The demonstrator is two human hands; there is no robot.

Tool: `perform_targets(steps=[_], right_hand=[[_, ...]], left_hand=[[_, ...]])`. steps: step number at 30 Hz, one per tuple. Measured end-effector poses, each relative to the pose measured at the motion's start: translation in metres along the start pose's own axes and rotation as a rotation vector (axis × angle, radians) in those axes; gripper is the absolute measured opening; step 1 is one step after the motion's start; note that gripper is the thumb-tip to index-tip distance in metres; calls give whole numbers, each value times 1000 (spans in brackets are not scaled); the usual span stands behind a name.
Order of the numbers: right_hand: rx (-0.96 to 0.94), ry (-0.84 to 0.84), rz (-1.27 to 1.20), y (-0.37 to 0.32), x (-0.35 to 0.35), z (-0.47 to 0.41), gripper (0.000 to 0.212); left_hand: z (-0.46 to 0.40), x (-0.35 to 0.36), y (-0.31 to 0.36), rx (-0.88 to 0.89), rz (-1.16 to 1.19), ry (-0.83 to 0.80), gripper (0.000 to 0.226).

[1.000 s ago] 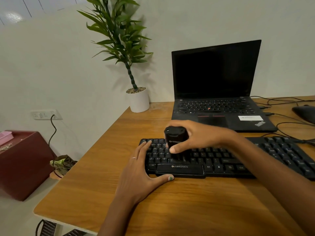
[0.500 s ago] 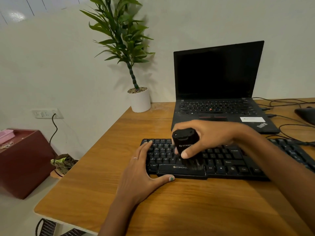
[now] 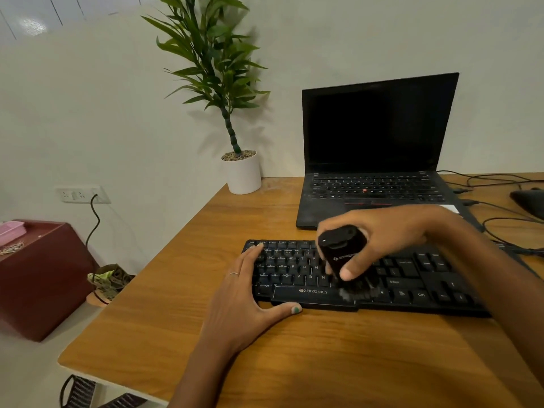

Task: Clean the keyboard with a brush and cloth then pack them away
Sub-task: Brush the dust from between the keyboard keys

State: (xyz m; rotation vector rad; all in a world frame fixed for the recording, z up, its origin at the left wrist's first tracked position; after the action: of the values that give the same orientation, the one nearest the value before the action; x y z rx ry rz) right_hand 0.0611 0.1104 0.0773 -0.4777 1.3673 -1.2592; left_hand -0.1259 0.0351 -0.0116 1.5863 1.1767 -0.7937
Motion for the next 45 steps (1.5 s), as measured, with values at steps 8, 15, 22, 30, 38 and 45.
perform_targets(steps=[8, 15, 22, 30, 38, 45], right_hand=[[-327, 236, -273, -16, 49, -48, 35], [-159, 274, -124, -10, 19, -32, 27], [-316, 401, -210, -15, 50, -51, 35], [-350, 572, -54, -18, 55, -57, 40], [-349, 642, -27, -19, 53, -57, 37], [-279, 637, -7, -18, 47, -58, 38]], left_hand=[[1, -2, 3, 26, 26, 23, 98], [2, -3, 3, 8, 17, 14, 112], [1, -2, 2, 9, 32, 25, 101], [2, -2, 1, -10, 13, 29, 102], [2, -1, 0, -16, 21, 32, 108], [2, -2, 0, -10, 34, 36, 110]])
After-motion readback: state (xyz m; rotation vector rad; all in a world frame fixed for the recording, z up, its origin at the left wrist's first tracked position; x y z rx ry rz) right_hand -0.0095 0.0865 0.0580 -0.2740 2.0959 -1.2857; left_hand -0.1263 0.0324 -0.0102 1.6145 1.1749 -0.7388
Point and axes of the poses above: each hand's wrist, its own z-axis away from the middle knuckle, its own x-axis out of the palm, y = z × x, the point moved 6 cm from there along -z, towards the middle knuckle, and after that the axes turned 14 degrees about -z, right-handed, at the moved point
